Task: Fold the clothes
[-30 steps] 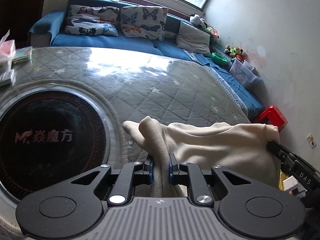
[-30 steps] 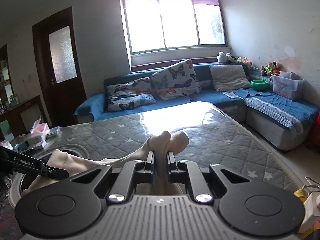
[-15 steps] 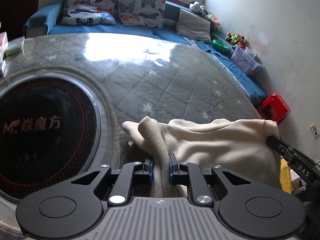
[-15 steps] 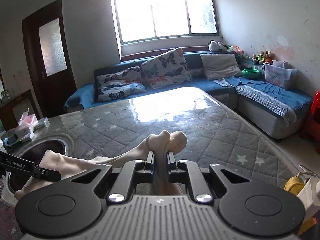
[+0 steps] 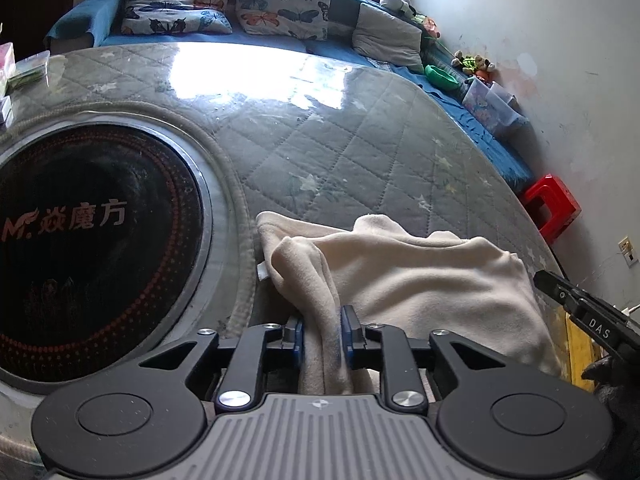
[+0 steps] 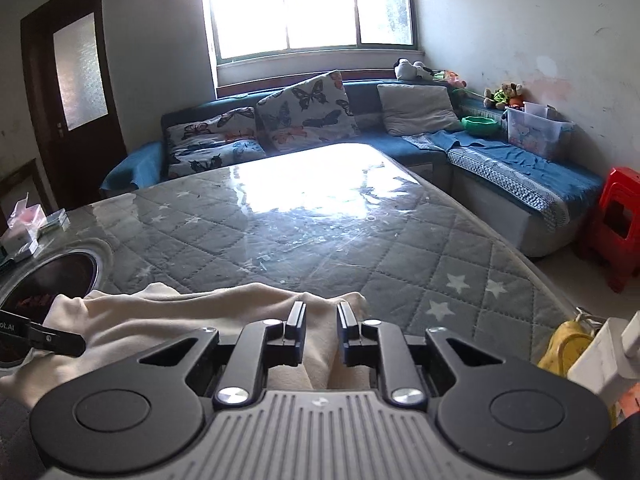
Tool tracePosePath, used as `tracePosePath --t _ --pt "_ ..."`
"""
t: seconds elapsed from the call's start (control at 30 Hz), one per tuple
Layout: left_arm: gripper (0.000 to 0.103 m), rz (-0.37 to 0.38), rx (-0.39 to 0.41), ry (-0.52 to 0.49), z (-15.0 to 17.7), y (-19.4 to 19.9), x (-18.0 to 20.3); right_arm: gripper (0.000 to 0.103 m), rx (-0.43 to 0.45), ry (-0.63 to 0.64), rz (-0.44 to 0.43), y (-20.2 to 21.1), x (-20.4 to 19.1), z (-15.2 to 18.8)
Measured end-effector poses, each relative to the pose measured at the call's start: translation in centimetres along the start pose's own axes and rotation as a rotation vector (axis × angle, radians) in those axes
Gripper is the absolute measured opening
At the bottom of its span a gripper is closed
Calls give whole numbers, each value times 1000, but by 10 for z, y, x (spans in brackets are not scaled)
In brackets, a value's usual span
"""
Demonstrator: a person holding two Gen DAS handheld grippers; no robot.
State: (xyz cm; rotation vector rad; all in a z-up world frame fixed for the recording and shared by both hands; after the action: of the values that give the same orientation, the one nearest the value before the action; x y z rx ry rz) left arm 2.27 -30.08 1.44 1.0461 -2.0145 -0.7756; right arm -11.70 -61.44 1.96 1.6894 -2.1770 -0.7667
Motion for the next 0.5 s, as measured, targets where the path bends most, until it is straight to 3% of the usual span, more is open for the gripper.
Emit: tracePosePath --t 0.23,0.37,0.5 --pt "38 -37 21 -17 1 5 -6 26 -5 46 -58 9 -16 8" --pt "43 -55 35 -31 2 10 -8 38 -24 93 -114 15 -34 18" --pt "45 -68 56 -54 5 16 -7 39 -53 154 -167 22 -53 31"
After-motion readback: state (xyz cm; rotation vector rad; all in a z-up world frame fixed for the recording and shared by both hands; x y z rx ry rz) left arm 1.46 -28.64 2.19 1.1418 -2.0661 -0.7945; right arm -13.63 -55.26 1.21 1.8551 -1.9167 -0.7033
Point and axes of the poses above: each gripper's, at about its wrist camera, not at the fingertips, and y roughly against the way its jaws point, x to its right, z to its underside, the point moved 2 cm from there along -y, roughly the way its jaws point
